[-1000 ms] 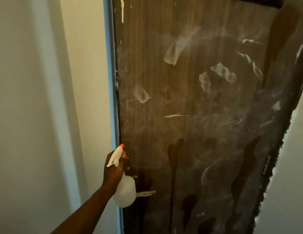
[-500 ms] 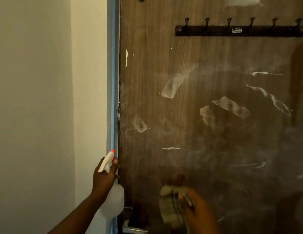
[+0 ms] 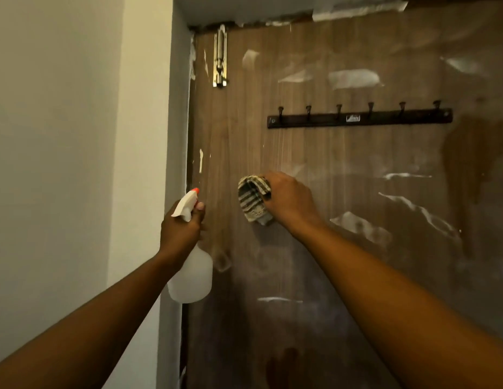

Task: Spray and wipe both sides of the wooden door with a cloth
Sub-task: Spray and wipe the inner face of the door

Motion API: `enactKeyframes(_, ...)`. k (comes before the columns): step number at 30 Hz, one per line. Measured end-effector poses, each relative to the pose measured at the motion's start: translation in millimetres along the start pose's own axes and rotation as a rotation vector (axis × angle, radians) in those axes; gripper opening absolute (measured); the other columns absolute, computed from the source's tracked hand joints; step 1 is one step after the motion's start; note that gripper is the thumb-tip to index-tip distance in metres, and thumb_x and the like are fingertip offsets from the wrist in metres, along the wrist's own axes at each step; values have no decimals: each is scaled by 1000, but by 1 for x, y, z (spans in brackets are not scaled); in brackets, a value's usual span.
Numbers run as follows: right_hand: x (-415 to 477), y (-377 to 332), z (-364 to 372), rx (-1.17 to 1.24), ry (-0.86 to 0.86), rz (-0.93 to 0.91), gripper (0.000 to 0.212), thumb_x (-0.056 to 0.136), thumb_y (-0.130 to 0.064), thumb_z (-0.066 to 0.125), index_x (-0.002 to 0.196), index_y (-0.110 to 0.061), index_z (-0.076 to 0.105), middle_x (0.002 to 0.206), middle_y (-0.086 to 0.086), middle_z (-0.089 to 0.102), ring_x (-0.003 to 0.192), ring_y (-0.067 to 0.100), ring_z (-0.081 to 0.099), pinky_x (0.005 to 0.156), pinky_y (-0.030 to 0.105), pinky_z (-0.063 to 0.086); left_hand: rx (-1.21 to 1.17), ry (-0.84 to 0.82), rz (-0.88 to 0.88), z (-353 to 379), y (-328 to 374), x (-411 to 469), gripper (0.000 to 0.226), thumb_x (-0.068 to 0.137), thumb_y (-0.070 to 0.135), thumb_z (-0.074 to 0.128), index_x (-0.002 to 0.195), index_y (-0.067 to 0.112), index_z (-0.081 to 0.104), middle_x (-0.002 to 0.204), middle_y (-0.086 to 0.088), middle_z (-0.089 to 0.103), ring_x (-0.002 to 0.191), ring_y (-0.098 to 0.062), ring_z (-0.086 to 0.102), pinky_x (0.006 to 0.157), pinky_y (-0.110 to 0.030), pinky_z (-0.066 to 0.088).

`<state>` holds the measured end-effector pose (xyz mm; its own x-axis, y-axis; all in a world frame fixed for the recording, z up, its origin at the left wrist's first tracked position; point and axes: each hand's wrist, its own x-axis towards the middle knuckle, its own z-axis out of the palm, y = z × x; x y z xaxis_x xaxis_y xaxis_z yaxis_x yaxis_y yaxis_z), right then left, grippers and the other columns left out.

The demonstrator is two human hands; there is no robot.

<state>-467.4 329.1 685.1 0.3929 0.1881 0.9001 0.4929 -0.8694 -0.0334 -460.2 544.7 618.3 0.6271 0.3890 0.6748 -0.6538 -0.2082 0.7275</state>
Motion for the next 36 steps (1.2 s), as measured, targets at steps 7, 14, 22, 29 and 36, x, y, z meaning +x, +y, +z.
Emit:
enactKeyframes(7,63,-9,-38,-193,39,-109,22,90,-16,63,112,-19,60,105,3,67,92,24,65,76,40,55,20,18,134,7,61,52,46,90,46,54,120,12,56,99,-8,68,76,-19,68,58,-22,53)
enactKeyframes(14,148,-45,-88,34,119,53,15,96,-24,58,105,-18,67,96,2,69,82,20,65,71,34,54,1,41,228,-3,118,108,49,88,48,57,122,14,54,104,-9,67,83,-23,68,74,-40,60)
enactKeyframes(22,203,-67,-122,-196,606,7,32,98,-15,56,129,-11,55,122,14,60,96,31,64,69,34,47,-39,59,323,-10,162,150,44,90,47,54,118,13,53,93,-6,65,75,-21,67,62,-27,56)
enactKeyframes(29,193,-76,-33,-439,-1,-226,31,99,-24,53,129,-15,55,120,13,63,104,30,63,88,42,53,-32,38,326,-18,162,164,50,87,53,52,118,14,54,98,-8,66,79,-23,68,74,-38,60)
enactKeyframes(36,210,-84,-24,-366,-105,-80,28,94,-19,60,122,-18,64,118,9,65,106,27,62,92,40,51,39,47,325,-29,162,168,60,82,61,50,128,22,51,119,-8,64,99,-27,65,89,-48,55)
